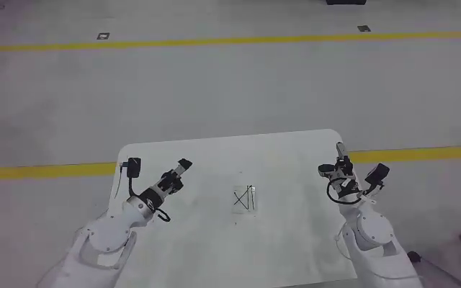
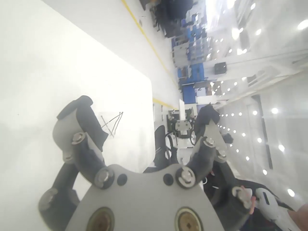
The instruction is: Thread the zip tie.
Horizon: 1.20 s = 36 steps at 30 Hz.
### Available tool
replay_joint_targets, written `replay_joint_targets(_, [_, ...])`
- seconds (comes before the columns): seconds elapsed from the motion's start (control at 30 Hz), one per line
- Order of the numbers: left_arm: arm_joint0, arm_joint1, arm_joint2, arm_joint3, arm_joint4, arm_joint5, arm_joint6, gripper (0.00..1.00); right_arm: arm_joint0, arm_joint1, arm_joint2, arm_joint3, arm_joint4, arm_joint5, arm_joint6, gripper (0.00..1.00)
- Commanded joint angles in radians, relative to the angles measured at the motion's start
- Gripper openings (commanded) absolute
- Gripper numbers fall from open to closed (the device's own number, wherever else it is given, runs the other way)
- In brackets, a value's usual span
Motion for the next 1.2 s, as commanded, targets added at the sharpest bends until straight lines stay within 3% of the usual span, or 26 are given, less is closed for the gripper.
replay_joint_targets(0.0, [-0.048,-0.004,0.072,0.013,0.083,0.05,0.001,1.0,0.0,0.0,0.0,0.0,0.0,0.0,0.0,1.0])
replay_joint_targets(0.1, [-0.094,-0.016,0.163,0.037,0.142,0.118,0.037,1.0,0.0,0.0,0.0,0.0,0.0,0.0,0.0,1.0])
replay_joint_targets(0.13, [-0.105,-0.018,0.183,0.041,0.163,0.123,0.045,1.0,0.0,0.0,0.0,0.0,0.0,0.0,0.0,1.0])
replay_joint_targets(0.4, [-0.105,-0.018,0.183,0.041,0.163,0.123,0.045,1.0,-0.002,0.001,0.004,-0.001,0.009,-0.013,0.023,1.0])
replay_joint_targets(0.53, [-0.105,-0.018,0.183,0.041,0.163,0.123,0.045,1.0,-0.044,0.016,0.11,0.071,0.083,-0.123,0.313,1.0])
replay_joint_targets(0.7, [-0.105,-0.018,0.183,0.041,0.163,0.123,0.045,1.0,-0.064,0.025,0.17,0.119,0.151,-0.177,0.529,1.0])
replay_joint_targets(1.07, [-0.105,-0.018,0.183,0.041,0.163,0.123,0.045,1.0,-0.065,0.025,0.176,0.127,0.163,-0.183,0.538,1.0])
replay_joint_targets(1.17, [-0.105,-0.018,0.183,0.041,0.163,0.123,0.045,1.0,-0.082,0.026,0.192,0.147,0.176,-0.254,0.613,1.0])
